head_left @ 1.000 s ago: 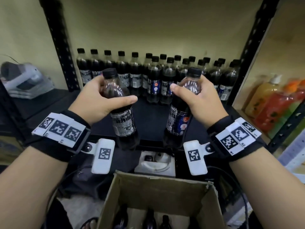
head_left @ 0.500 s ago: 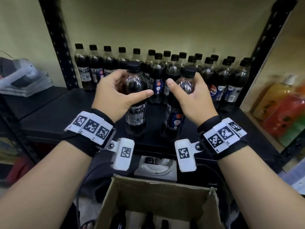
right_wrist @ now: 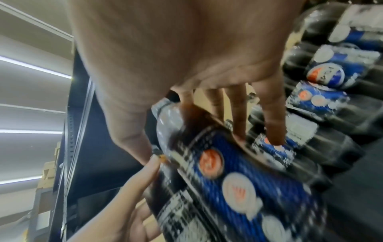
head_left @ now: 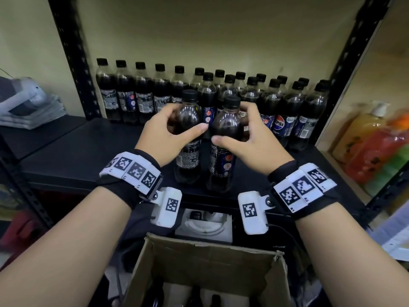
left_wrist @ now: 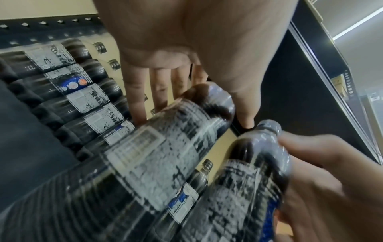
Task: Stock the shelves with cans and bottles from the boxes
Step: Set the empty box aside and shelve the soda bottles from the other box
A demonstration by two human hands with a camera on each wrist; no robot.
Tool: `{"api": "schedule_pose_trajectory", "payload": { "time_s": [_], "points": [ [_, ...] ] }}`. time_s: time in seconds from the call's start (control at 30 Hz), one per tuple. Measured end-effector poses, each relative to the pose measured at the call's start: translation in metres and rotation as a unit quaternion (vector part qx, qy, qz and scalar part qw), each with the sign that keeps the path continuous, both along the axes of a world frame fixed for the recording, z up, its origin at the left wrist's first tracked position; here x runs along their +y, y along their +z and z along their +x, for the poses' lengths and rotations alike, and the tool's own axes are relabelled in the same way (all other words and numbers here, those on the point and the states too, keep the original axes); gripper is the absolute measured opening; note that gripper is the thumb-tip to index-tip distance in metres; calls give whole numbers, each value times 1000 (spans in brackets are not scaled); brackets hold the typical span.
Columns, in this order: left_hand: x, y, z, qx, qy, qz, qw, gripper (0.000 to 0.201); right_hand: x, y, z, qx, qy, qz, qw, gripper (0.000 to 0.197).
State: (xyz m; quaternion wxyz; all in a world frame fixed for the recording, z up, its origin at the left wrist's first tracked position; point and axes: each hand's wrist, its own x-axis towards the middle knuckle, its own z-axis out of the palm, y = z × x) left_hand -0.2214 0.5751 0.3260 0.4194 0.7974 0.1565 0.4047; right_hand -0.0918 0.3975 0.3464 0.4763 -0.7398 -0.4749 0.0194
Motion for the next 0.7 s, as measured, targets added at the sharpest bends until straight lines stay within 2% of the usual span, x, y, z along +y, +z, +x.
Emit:
{"api": "schedule_pose_trajectory", "payload": {
  "time_s": [0.07, 0.17, 0.27, 0.7],
  "points": [
    [4, 5, -8, 17, 0, -7, 1000, 58, -8, 4, 3, -41, -9, -30, 999, 70],
    [8, 6, -16, 42, -12, 10, 999, 72, -10, -1, 2, -51, -29, -6, 998, 82],
    [10, 5, -18, 48, -16, 26, 998, 81, -2, -8, -4, -71, -47, 24, 996, 78],
    [62, 14, -3, 64, 12, 50, 997, 77, 72, -6, 19, -76, -51, 14, 996, 79]
  ]
}}
